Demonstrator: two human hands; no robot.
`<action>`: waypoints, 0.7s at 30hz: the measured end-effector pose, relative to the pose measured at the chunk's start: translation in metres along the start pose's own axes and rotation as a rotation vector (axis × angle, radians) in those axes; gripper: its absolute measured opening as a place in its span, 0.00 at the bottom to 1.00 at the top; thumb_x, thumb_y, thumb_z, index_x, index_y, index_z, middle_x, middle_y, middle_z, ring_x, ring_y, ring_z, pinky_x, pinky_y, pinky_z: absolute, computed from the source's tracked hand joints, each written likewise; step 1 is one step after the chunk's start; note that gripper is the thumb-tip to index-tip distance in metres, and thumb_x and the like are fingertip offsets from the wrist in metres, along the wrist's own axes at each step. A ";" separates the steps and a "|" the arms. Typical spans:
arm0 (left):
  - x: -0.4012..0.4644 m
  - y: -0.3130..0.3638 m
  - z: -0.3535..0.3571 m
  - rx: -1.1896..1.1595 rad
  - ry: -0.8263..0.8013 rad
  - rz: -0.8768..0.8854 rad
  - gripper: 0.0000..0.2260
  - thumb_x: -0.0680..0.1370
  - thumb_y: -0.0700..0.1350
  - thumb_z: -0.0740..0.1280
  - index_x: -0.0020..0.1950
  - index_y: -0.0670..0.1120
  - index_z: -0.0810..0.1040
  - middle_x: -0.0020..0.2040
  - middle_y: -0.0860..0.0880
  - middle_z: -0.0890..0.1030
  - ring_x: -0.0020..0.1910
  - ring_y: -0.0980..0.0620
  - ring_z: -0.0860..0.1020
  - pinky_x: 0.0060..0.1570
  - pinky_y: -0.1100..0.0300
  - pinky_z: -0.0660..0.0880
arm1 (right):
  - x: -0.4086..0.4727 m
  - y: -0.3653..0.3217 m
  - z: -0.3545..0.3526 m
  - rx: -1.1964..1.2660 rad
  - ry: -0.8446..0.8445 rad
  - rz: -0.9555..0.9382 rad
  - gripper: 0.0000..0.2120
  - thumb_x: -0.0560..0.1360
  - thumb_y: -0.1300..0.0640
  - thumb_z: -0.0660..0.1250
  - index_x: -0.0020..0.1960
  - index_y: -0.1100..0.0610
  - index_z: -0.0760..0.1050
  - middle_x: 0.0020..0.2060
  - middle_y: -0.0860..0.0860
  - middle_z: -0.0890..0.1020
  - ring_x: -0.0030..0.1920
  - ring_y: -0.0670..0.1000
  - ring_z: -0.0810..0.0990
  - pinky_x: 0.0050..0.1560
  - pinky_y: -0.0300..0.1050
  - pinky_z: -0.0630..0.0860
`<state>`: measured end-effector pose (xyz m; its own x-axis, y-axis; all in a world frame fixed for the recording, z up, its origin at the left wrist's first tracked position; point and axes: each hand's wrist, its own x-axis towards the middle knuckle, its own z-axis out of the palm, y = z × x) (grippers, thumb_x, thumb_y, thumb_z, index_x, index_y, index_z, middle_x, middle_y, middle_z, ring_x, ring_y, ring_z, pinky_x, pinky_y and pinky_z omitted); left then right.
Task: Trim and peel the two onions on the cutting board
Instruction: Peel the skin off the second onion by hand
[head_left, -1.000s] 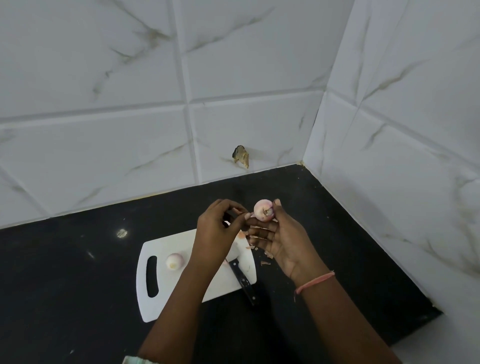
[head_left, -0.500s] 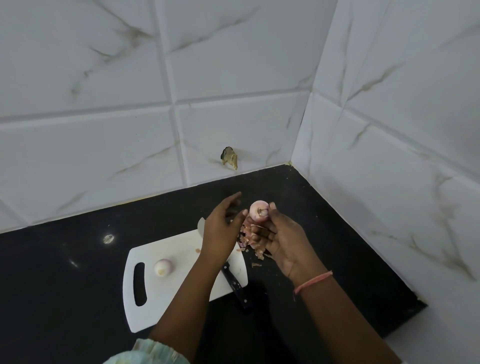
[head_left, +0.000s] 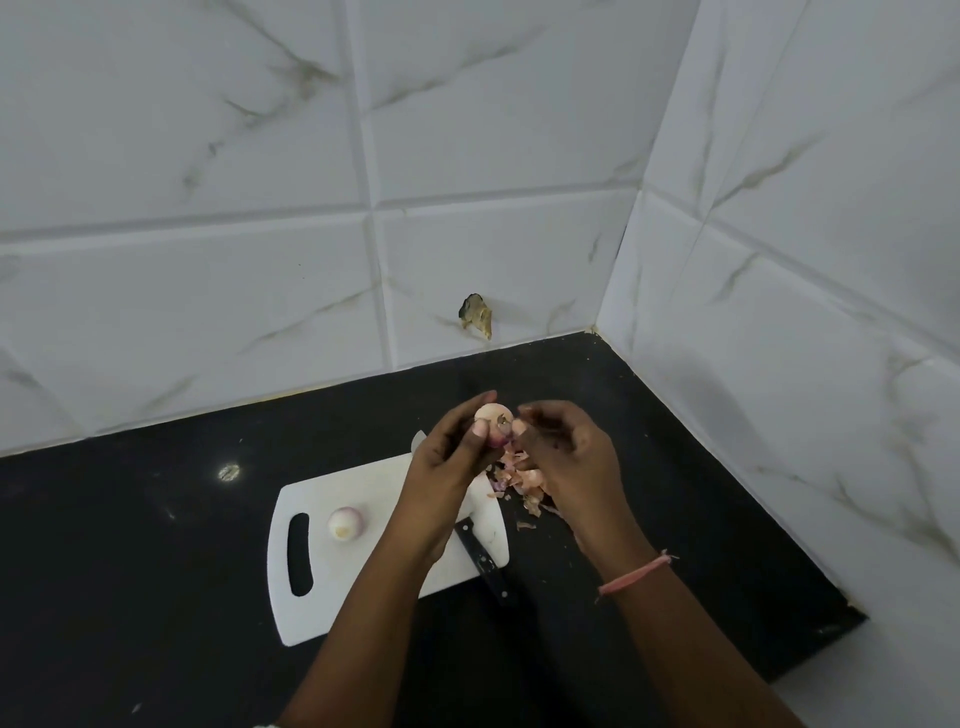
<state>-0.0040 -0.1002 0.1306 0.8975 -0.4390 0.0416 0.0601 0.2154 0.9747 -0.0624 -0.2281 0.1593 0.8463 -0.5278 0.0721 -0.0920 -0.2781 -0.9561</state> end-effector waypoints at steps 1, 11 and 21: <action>-0.002 0.001 0.000 -0.002 0.001 0.004 0.14 0.82 0.44 0.62 0.67 0.51 0.77 0.59 0.54 0.83 0.60 0.54 0.81 0.58 0.61 0.78 | -0.002 0.000 0.001 -0.041 -0.012 -0.056 0.10 0.74 0.55 0.71 0.55 0.50 0.79 0.49 0.43 0.82 0.50 0.42 0.80 0.50 0.36 0.79; -0.015 0.007 -0.008 0.048 0.041 -0.003 0.12 0.81 0.45 0.64 0.64 0.54 0.79 0.60 0.52 0.82 0.58 0.54 0.82 0.56 0.60 0.79 | -0.009 0.004 0.010 -0.259 0.037 -0.301 0.06 0.75 0.57 0.70 0.52 0.54 0.81 0.44 0.45 0.83 0.44 0.40 0.81 0.46 0.29 0.77; -0.034 0.008 -0.019 -0.057 0.093 -0.022 0.12 0.83 0.44 0.61 0.63 0.48 0.79 0.57 0.51 0.84 0.57 0.53 0.82 0.50 0.63 0.79 | -0.021 0.006 0.025 -0.327 -0.044 -0.414 0.04 0.79 0.59 0.64 0.53 0.55 0.75 0.47 0.46 0.78 0.47 0.41 0.77 0.48 0.27 0.73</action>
<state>-0.0262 -0.0670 0.1329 0.9323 -0.3617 -0.0028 0.1027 0.2573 0.9609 -0.0674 -0.1991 0.1453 0.8672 -0.2886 0.4058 0.1015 -0.6954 -0.7114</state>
